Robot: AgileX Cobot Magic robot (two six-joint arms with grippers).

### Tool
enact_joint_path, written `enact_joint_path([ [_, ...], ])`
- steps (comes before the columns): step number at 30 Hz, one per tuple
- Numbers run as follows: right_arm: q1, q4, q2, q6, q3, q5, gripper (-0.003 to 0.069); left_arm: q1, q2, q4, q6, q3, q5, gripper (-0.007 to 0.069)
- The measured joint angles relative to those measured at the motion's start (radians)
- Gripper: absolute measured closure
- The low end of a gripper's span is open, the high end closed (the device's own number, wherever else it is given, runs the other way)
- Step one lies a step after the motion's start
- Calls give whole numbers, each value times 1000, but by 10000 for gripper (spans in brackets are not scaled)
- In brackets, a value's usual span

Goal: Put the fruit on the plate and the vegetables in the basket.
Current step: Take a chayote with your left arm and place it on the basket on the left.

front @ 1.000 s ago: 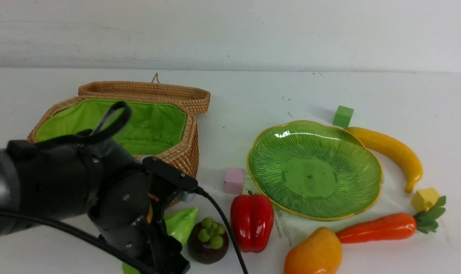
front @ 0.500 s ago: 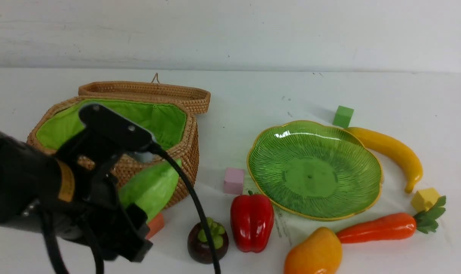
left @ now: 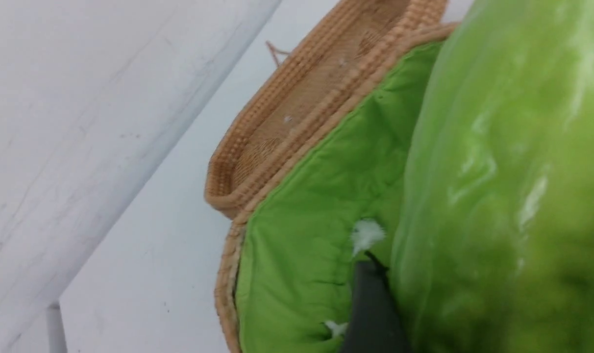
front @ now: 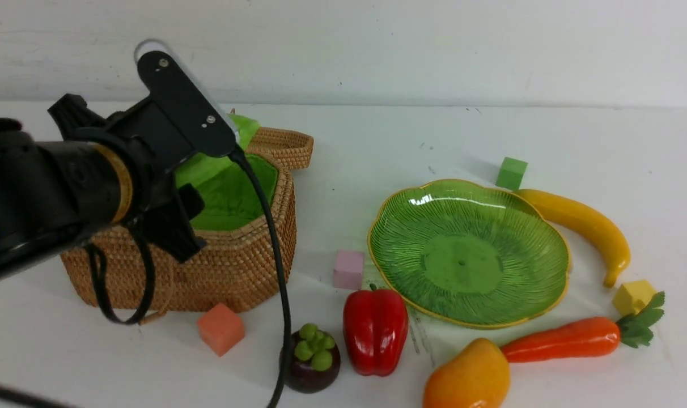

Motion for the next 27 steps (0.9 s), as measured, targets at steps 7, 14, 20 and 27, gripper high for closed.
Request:
enact_joint_path([
  [7,0,0,0,0,0,-3,625,54,152,93,14,-54,-22,177],
  [14,0,0,0,0,0,8,625,54,171,148,16,-57,0,177],
  [20,0,0,0,0,0,12,624,54,163,149,16,-57,32,162],
  [27,0,0,0,0,0,12,624,54,114,138,16,-57,46,60],
])
